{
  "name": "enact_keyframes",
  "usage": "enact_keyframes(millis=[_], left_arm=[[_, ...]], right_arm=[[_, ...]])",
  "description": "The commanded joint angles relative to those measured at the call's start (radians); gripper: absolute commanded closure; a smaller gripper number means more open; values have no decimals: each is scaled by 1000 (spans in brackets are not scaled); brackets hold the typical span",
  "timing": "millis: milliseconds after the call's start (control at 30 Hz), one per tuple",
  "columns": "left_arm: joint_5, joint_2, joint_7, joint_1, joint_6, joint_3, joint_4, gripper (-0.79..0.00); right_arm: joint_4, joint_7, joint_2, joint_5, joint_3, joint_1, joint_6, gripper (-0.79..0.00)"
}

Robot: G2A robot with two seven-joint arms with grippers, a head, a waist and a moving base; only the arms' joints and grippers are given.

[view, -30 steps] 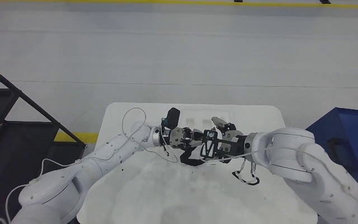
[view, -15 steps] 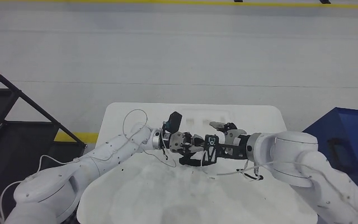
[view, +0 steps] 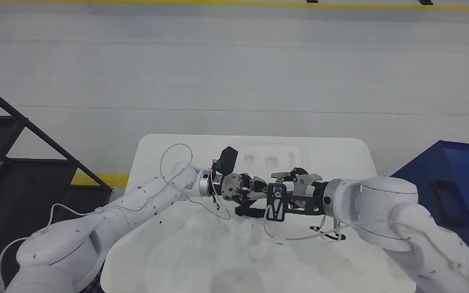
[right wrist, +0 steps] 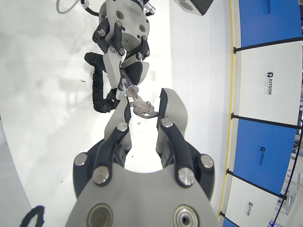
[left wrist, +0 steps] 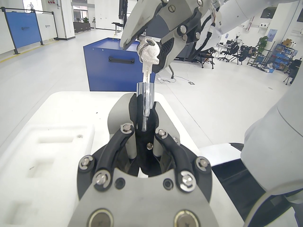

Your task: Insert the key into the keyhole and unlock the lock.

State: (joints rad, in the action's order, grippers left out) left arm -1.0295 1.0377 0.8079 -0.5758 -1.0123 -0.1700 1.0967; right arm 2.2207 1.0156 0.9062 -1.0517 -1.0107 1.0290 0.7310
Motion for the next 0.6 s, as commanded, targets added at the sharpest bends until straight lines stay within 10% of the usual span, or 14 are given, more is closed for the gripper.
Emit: enact_keyframes(millis=[0,567], left_arm=[[0,0,0,0,0,0,1,0],[-15,6,0,-1,0,0,8,0]], right_arm=[[-2,-2,-1,24,-4,3,-10,0],[-28,90,-2,271,-24,-16,-154,0]])
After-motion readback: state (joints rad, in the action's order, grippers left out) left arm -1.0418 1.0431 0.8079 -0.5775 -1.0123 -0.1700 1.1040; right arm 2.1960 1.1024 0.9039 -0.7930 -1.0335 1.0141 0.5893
